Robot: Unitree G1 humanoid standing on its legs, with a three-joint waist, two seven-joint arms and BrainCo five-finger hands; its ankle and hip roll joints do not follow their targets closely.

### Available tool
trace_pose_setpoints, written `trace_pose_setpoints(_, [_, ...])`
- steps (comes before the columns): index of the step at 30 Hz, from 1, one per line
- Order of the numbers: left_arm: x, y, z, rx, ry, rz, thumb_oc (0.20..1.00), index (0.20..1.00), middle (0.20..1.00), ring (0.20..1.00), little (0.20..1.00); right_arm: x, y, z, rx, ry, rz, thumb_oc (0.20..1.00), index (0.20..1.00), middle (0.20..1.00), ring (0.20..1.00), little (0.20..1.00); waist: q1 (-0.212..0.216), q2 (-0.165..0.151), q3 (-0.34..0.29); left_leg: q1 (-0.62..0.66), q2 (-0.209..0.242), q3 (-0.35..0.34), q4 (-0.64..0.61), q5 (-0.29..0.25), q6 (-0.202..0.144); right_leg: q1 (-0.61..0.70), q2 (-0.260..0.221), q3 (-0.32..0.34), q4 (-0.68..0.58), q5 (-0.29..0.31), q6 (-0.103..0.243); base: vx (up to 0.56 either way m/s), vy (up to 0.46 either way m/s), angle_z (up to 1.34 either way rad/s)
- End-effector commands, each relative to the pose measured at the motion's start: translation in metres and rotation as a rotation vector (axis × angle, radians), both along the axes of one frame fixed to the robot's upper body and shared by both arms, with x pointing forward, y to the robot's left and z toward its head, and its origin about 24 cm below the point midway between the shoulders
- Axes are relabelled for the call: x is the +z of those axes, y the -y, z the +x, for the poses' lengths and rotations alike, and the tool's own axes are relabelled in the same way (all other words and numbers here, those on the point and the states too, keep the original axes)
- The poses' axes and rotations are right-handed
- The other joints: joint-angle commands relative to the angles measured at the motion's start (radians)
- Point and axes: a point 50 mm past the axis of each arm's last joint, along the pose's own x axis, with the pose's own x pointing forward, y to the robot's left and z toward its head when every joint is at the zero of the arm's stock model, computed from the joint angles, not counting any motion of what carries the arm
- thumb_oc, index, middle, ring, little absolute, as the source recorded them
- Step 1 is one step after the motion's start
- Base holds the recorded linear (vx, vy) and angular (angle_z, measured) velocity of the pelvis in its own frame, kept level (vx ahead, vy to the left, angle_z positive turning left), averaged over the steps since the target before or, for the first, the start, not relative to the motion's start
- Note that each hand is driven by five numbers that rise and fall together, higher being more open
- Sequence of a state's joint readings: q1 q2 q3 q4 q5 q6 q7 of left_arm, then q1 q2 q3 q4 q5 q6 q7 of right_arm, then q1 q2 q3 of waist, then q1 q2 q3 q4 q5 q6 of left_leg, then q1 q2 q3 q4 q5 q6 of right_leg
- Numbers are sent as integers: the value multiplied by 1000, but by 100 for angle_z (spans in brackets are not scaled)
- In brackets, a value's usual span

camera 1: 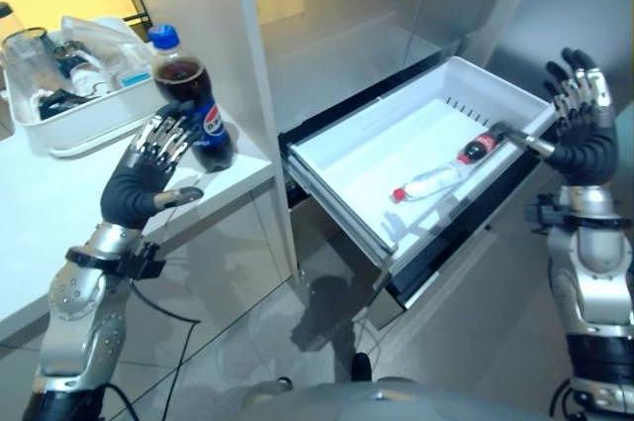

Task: Take the drinks into the refrigerator

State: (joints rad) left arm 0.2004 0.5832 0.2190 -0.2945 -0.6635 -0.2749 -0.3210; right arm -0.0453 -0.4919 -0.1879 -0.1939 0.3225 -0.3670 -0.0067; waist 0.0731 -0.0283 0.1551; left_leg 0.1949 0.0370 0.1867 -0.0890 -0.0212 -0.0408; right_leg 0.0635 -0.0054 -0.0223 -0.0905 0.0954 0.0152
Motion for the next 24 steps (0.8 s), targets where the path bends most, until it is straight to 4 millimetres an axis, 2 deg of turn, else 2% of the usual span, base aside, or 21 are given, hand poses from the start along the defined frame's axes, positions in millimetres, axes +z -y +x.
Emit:
trace_pose_setpoints(1, [17, -9, -4, 31, 87, 46, 1000, 1000, 1000, 1000, 1000, 33, -4, 3, 54, 161, 25, 1000, 1000, 1000, 1000, 1000, 33, -46, -7, 2, -35, -52, 7, -59, 33, 15, -61, -62, 104, -57, 98, -1, -16, 17])
trace_pose_setpoints(7, [4, -19, -6, 147, 52, 57, 1000, 1000, 1000, 1000, 1000, 32, -5, 7, 50, 158, 34, 1000, 1000, 1000, 1000, 1000, 54, -53, 8, -11, -32, -75, 3, -50, 30, 13, -62, -87, 106, -61, 91, -3, -12, 20])
trace_pose_setpoints(8, [-1, -25, -6, 234, 46, 61, 1000, 1000, 1000, 1000, 1000, 30, -5, 8, 47, 146, 35, 1000, 1000, 1000, 1000, 1000, 58, -52, 10, -13, -31, -81, 3, -48, 28, 14, -63, -95, 106, -62, 89, 8, -2, 18])
trace_pose_setpoints(11, [-8, -31, -7, 298, 32, 39, 1000, 1000, 1000, 1000, 1000, 27, -2, 7, 38, 134, 48, 1000, 1000, 1000, 1000, 1000, 58, -49, 11, -16, -31, -88, 3, -46, 28, 16, -63, -104, 106, -67, 87, 10, 1, 21])
trace_pose_setpoints(21, [-20, -33, 2, 432, 8, 75, 1000, 1000, 1000, 1000, 1000, 24, 0, 7, 15, 120, 48, 1000, 1000, 1000, 1000, 1000, 45, -39, 7, -12, -30, -87, 4, -51, 28, 16, -61, -103, 110, -74, 82, 4, -1, 3])
trace_pose_setpoints(24, [-24, -26, 16, 426, -9, 85, 1000, 1000, 1000, 1000, 1000, 24, -3, 8, 29, 117, 43, 1000, 1000, 1000, 1000, 1000, 30, -33, 3, -6, -29, -79, 4, -54, 27, 17, -59, -95, 110, -74, 81, 0, 0, 0])
